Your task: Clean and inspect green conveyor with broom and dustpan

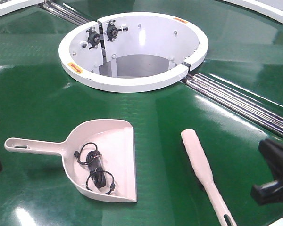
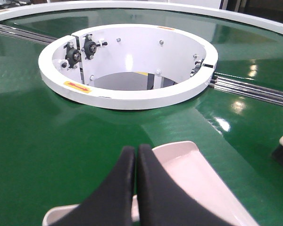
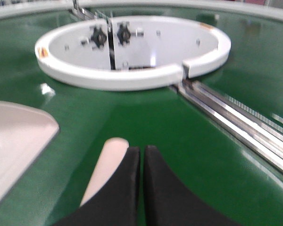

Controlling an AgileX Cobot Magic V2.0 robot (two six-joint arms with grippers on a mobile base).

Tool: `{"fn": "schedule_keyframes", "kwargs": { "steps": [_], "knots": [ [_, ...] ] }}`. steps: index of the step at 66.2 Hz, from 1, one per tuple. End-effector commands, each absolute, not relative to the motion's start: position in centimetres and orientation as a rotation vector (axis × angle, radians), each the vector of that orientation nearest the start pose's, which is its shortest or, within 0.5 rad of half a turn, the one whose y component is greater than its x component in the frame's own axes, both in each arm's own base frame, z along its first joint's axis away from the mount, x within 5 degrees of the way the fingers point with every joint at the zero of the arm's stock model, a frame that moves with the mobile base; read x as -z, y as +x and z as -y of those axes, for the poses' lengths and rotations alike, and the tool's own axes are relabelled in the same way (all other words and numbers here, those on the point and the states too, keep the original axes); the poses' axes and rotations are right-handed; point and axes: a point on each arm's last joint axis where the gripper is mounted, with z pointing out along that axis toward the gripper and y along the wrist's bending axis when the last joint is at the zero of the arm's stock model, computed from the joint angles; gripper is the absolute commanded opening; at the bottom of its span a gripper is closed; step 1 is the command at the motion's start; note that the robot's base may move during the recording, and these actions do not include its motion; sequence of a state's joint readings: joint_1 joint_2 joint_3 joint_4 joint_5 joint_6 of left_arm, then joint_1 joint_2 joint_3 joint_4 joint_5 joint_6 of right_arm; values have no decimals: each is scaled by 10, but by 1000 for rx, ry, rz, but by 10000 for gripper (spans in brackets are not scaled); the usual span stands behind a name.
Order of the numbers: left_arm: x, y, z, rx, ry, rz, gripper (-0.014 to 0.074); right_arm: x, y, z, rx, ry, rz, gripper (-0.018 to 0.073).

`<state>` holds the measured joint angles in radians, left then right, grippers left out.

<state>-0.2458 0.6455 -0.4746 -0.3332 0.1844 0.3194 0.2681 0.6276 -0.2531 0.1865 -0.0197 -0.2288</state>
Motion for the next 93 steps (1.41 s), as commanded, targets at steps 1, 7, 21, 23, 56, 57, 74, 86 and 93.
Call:
{"fn": "schedule_keyframes", "kwargs": {
  "steps": [1,7,21,23,56,57,74,86,93],
  "knots": [
    [-308,125,36,243,214,-1715,-25,-252,126,-32,-140,-256,-1725,-5],
    [-301,121,35,246,220,-1732,-25,-252,125,-32,-137,-251,-1713,-5],
    [-301,121,35,247,221,-1735,-25,-252,126,-32,-137,-250,-1708,-5],
    [-301,121,35,247,221,-1735,-25,-252,126,-32,-137,-250,-1708,-5],
    [-301,121,35,247,221,-1735,-24,-252,126,-32,-137,-250,-1708,-5],
    [-301,121,35,247,221,-1735,-24,-252,126,-32,-137,-250,-1708,-5],
    [-297,115,32,217,225,-1715,-24,-252,126,-32,-137,-250,-1708,-5],
    [-287,96,18,161,125,-1679,-24,-252,126,-32,-137,-250,-1708,-5],
    [-278,82,10,116,66,-1650,-24,-252,126,-32,-137,-250,-1708,-5]
  ]
}}
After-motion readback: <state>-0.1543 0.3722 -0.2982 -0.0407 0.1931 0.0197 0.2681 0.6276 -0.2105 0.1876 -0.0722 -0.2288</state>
